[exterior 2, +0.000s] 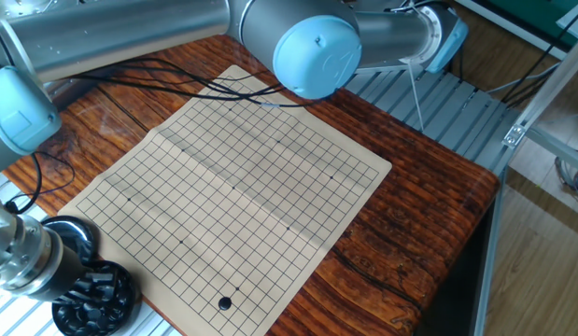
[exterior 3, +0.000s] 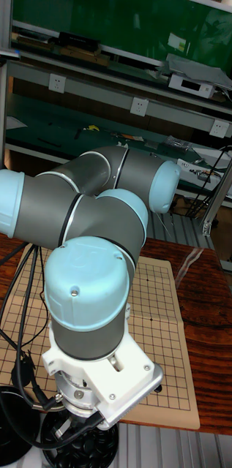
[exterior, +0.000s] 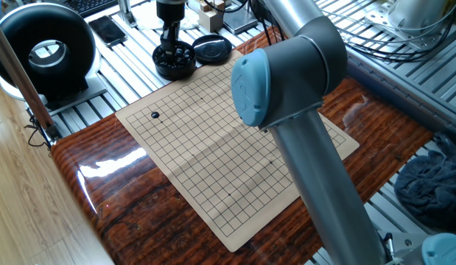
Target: Play the first move as black on the 3-4 point in the upper right corner of the Go board
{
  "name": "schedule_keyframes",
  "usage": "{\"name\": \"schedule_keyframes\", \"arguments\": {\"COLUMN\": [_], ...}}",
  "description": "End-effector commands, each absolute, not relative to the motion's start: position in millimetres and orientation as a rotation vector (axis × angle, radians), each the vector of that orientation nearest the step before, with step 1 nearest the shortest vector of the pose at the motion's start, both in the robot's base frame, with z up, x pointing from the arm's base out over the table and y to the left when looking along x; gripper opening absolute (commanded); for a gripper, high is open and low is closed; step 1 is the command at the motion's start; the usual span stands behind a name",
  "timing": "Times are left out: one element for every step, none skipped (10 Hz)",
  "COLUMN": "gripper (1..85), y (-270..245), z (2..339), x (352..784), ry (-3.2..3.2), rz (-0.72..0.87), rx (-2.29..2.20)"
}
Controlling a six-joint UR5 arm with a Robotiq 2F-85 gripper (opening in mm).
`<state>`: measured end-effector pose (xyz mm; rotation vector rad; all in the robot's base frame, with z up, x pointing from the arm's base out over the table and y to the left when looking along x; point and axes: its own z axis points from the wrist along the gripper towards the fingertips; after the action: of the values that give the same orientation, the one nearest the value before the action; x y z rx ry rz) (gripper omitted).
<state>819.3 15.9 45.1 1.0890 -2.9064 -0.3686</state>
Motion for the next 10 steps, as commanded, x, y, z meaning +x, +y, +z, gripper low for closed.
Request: {"name": "schedule_keyframes", "arguments": {"gripper": [22.3, 22.3, 22.3, 22.3, 22.3, 22.3, 22.3, 22.3, 22.0, 22.0], "y": [19.5, 21.7, 22.6, 22.1, 22.0, 22.0, 21.6, 21.2, 20.8, 19.3], "z": [49.6, 50.8, 51.7, 52.0, 52.1, 52.2, 52.1, 51.5, 50.6, 48.9], "x": [819.1, 818.6, 818.2, 817.8, 817.8, 817.8, 817.8, 818.1, 818.5, 820.0], "ry": [-2.912, -2.916, -2.916, -2.914, -2.914, -2.914, -2.914, -2.914, -2.912, -2.914], "rz": [-0.403, -0.419, -0.429, -0.43, -0.43, -0.43, -0.427, -0.425, -0.423, -0.412], "rx": [1.084, 1.072, 1.07, 1.069, 1.069, 1.069, 1.069, 1.069, 1.074, 1.078]}}
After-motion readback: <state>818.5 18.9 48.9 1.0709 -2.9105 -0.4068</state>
